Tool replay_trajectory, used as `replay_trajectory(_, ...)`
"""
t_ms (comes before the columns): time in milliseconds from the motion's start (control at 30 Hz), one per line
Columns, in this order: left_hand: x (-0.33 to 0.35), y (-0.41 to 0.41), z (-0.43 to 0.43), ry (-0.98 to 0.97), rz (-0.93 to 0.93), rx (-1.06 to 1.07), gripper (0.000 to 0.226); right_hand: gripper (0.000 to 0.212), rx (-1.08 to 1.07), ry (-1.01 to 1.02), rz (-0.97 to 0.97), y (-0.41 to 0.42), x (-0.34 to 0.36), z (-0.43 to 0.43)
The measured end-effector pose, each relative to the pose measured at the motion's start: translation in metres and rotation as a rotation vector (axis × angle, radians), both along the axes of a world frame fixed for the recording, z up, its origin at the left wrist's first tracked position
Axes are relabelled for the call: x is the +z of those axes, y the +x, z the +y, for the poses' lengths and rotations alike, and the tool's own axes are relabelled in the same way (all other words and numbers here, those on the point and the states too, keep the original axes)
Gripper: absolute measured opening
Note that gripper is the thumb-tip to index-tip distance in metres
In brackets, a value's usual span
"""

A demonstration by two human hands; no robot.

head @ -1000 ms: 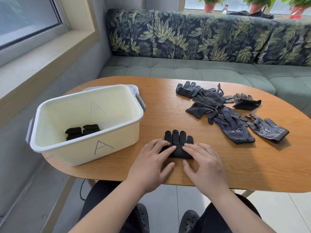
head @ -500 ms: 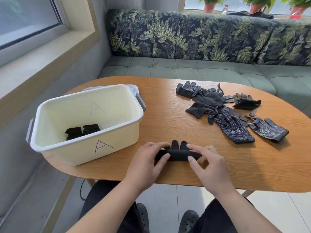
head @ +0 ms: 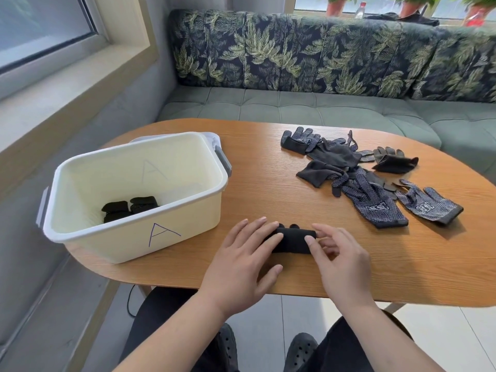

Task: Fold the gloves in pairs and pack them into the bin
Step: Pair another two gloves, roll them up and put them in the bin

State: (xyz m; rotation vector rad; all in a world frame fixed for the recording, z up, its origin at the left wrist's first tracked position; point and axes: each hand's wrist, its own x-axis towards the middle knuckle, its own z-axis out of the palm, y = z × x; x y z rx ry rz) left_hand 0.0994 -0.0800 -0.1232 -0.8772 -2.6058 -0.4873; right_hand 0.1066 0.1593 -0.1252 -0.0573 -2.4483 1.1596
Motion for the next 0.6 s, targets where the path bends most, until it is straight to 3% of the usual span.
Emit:
replay_trajectory(233, -0.006, -0.003, 0.004, -0.144, -0.068, 0.07, 0.064, 0.018, 0.028, 0.162, 0.125, 0.003, -0.007, -0.002)
replay_trajectory(367, -0.008, -0.004, 0.006, -0.193, -0.117, 0.106, 0.07, 0.029, 0.035, 0.305, 0.173, 0.006, -0.012, -0.008)
replay_trajectory(467, -0.01, -0.007, 0.007, -0.223, -0.142, 0.115, 0.075, 0.038, 0.172, 0.432, 0.233, 0.006, -0.016, -0.011)
replay_trajectory(600, -0.01, -0.009, 0.009, -0.274, -0.163, 0.112, 0.081, 0.04, 0.226, 0.477, 0.175, 0.004, -0.019, -0.011)
